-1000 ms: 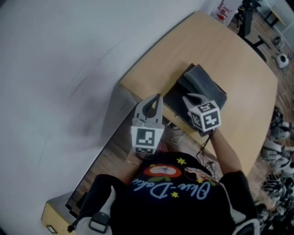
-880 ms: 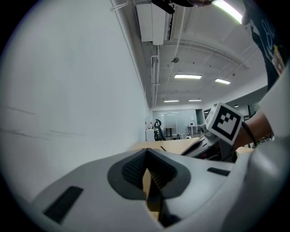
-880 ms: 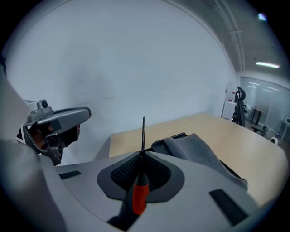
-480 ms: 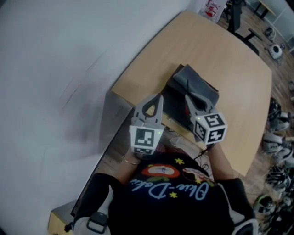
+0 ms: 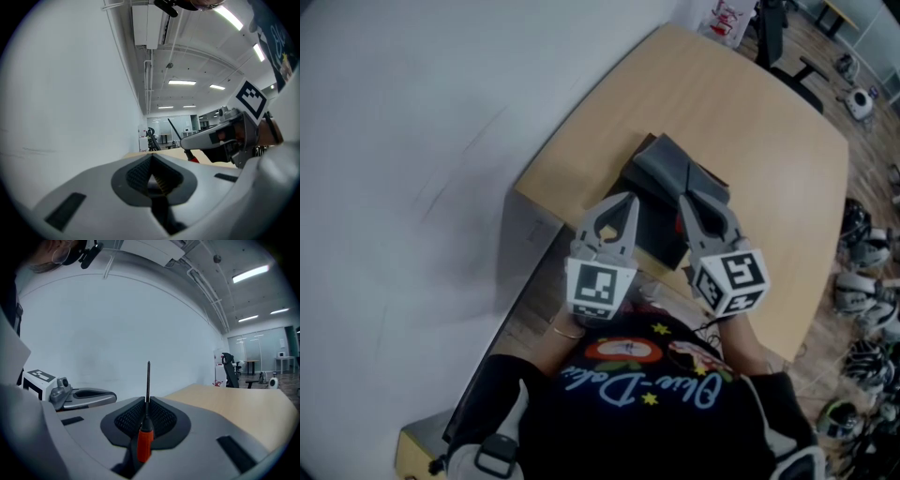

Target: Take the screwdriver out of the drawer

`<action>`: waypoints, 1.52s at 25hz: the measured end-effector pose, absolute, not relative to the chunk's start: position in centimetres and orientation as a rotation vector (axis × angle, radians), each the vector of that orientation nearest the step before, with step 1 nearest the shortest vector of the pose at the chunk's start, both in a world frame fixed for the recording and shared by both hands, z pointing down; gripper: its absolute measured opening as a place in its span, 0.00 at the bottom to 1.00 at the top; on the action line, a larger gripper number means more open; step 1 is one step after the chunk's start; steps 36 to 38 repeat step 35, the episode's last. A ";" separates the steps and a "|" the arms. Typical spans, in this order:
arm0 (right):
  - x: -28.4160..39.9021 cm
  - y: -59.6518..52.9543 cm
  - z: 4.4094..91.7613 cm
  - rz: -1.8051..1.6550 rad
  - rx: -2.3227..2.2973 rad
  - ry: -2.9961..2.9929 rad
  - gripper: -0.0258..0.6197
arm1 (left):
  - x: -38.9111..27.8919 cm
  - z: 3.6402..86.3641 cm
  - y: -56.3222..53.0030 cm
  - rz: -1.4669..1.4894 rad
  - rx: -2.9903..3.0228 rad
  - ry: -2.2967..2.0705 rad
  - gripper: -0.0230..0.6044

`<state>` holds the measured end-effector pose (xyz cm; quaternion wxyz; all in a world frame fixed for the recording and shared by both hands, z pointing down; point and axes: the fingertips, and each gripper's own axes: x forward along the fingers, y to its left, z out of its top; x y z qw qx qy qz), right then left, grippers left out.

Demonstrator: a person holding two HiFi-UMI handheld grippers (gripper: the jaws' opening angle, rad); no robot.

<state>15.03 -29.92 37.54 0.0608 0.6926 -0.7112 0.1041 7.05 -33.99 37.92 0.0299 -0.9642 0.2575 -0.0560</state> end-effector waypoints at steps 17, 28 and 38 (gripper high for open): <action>14.7 -28.9 36.5 0.266 2.088 -2.172 0.09 | 6.6 37.5 -33.0 -0.158 -2.973 0.831 0.03; 14.5 -28.7 36.7 0.271 2.080 -2.174 0.09 | 6.3 37.8 -32.9 -0.168 -2.971 0.841 0.04; 14.6 -29.1 36.7 0.268 2.076 -2.175 0.09 | 6.4 37.9 -33.3 -0.172 -2.969 0.839 0.04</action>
